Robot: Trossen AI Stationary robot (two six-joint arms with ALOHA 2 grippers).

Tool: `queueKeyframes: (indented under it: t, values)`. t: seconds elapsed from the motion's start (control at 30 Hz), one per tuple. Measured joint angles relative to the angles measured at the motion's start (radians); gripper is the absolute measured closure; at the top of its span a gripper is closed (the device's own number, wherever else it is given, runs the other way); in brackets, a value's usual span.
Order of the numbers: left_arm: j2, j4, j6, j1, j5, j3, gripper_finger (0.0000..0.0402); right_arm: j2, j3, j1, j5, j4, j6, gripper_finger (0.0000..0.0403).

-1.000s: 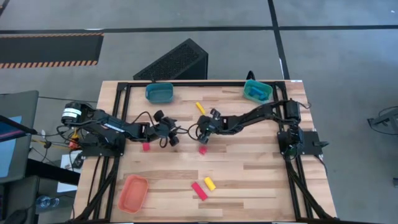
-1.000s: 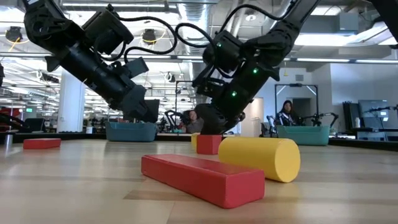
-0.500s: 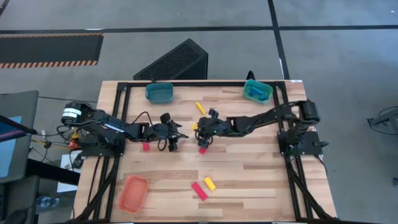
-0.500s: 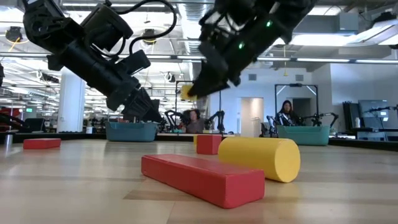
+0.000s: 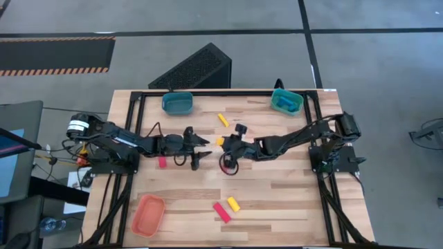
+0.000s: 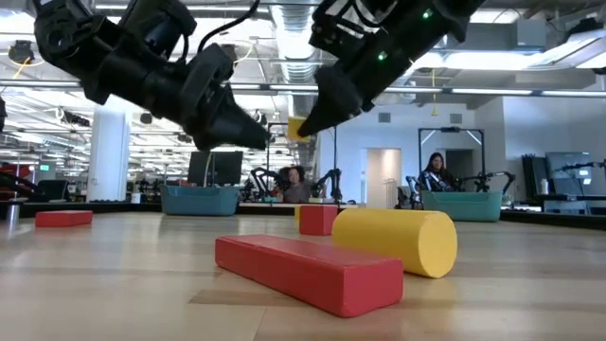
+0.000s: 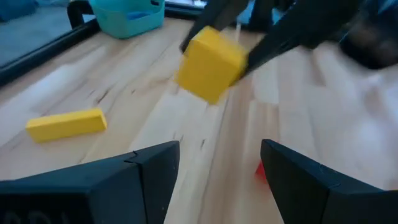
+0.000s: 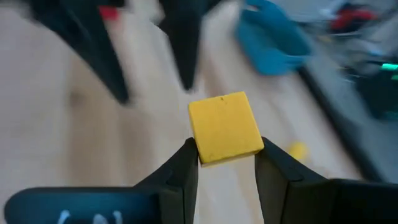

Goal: Sort & place blocks by color
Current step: Put the middle yellow block into the blue bin

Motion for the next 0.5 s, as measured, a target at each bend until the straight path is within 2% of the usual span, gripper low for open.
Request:
queueKeyframes:
  t: [0.13,0.3,0.5]
  values:
    - [-0.066,0.021,-0.086,0.063,0.116,0.000,0.0184,-0.002,0.000,0.016,0.133,0.004,-0.018,0.0276]
    - [-0.078,0.071,-0.160,0.150,0.246,0.000,0.0184,-0.003,0.000,0.039,0.222,0.049,-0.097,0.0276]
    - [-0.032,0.122,-0.255,0.207,0.374,0.001,0.0184,-0.003,0.000,0.070,0.215,0.101,-0.205,0.0276]
